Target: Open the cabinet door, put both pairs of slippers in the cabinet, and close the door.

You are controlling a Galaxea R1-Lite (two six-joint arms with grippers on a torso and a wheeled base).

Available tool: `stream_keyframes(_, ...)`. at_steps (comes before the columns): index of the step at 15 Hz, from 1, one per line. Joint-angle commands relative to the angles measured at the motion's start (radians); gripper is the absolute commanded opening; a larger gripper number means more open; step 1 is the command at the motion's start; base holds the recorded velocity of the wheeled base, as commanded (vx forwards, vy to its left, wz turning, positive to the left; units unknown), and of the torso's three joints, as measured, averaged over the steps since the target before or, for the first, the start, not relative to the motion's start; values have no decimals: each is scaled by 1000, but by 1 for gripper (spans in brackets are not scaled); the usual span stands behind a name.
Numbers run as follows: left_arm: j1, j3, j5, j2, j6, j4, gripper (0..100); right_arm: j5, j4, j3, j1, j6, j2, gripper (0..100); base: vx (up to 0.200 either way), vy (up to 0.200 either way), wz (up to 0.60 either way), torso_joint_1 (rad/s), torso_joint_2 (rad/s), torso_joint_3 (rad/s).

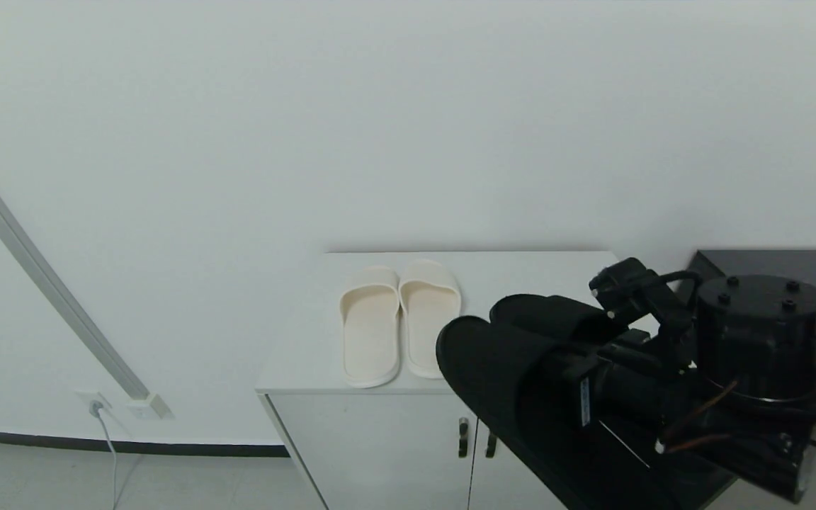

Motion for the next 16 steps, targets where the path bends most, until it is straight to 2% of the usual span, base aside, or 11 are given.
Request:
stream_keyframes(1, 0, 0, 0, 1, 0, 0, 0, 18, 27, 37, 31, 0, -90, 0, 0, 0, 0, 0, 0, 0)
stream_keyframes(11, 0, 0, -1, 1, 0, 0, 0, 18, 26, 62, 37, 0, -85, 0, 0, 0, 0, 0, 0, 0)
stream_keyframes(16, 0, 0, -1, 1, 0, 0, 0, 18, 24, 67, 40, 0, -75, 0, -200, 0, 0, 1, 3, 1)
